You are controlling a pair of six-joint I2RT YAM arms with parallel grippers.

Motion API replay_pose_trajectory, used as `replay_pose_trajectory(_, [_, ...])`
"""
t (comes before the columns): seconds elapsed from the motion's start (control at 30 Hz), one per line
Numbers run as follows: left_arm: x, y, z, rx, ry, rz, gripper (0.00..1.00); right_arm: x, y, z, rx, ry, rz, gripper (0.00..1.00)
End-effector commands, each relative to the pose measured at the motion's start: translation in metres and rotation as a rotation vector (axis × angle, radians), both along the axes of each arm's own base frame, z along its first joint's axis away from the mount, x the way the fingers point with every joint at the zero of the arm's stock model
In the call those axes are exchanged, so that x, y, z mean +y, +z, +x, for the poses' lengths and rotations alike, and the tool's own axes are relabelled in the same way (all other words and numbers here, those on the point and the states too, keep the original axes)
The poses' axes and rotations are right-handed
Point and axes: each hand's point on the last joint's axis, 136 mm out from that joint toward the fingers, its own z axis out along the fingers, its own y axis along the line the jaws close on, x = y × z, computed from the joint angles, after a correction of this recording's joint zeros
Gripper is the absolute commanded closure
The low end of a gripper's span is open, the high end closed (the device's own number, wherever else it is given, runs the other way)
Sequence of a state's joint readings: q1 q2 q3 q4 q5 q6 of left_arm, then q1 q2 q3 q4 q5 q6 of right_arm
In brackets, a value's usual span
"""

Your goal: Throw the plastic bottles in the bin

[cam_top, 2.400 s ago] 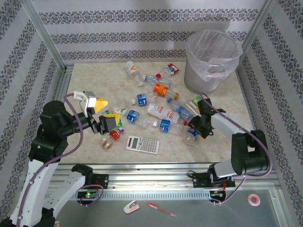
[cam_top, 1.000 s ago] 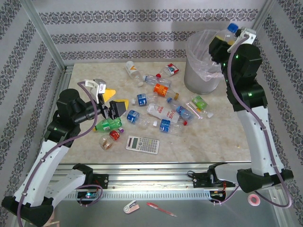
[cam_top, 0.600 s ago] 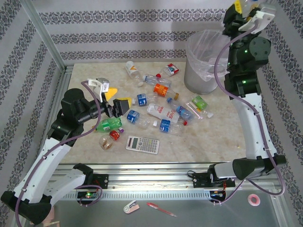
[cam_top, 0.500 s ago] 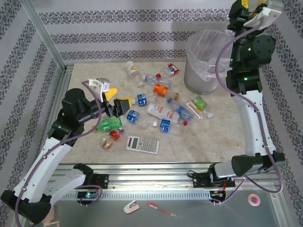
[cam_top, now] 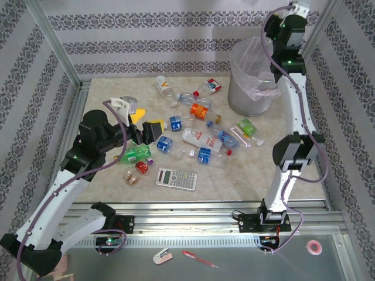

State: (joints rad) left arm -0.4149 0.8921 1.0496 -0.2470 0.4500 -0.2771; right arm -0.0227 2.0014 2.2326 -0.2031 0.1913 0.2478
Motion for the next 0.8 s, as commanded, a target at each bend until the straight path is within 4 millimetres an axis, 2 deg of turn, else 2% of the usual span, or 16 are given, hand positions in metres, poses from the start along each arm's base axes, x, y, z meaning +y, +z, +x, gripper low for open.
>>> replay_pose_trajectory(0.0, [-0.001, 0.020, -0.008, -0.043, -0.011, -0.013, 0.00, 0.016, -0.028, -0.015, 0.163, 0.076, 0.111, 0.25])
replay_pose_trajectory(0.17, [-0.002, 0.023, -0.008, -0.053, -0.017, -0.007, 0.00, 0.041, 0.008, -0.042, 0.112, 0.145, 0.115, 0.23])
replay_pose_trajectory(0.37, [-0.007, 0.020, -0.008, -0.056, -0.043, -0.001, 0.00, 0.075, 0.011, -0.080, 0.149, 0.242, 0.171, 0.20])
replay_pose_trajectory(0.57, [-0.008, 0.033, -0.010, -0.096, -0.057, -0.016, 0.00, 0.113, -0.012, -0.121, 0.243, 0.389, 0.262, 0.19])
replay_pose_trajectory(0.67, [-0.010, 0.038, -0.011, -0.107, -0.070, -0.018, 0.00, 0.136, -0.038, -0.144, 0.349, 0.486, 0.265, 0.18])
replay_pose_trajectory(0.77, [-0.011, 0.043, -0.013, -0.119, -0.080, -0.028, 0.00, 0.149, -0.071, -0.170, 0.476, 0.533, 0.257, 0.17])
